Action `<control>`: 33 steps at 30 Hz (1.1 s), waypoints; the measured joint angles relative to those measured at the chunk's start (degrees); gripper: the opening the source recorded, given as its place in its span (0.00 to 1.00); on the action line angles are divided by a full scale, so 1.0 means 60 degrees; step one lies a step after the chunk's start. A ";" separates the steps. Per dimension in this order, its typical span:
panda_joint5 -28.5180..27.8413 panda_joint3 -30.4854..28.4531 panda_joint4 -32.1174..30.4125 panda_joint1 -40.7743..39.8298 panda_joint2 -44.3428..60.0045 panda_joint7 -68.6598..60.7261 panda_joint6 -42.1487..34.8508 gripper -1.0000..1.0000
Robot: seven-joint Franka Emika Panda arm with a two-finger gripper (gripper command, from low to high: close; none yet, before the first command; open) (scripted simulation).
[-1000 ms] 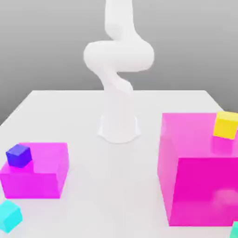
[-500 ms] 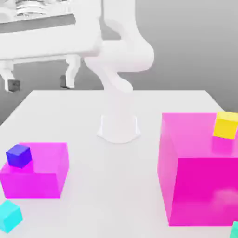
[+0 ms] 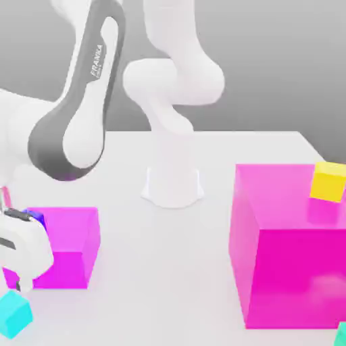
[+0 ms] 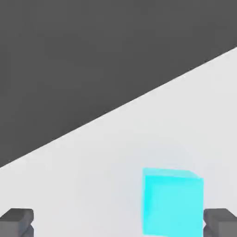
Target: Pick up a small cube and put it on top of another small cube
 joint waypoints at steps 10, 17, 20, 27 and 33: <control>0.0721 0.0705 0.0337 -0.0659 0.1582 -0.0540 0.1087 0.00; -0.0093 0.0248 -0.0005 -0.0024 0.0053 -0.0116 -0.0075 0.00; -0.0362 0.0919 -0.0111 0.0668 -0.0883 -0.0594 -0.0890 0.00; -0.0786 0.2505 -0.0395 0.2532 -0.2876 -0.1840 -0.2563 0.00; -0.1354 0.3859 -0.0466 0.4951 -0.5199 -0.3351 -0.4681 0.00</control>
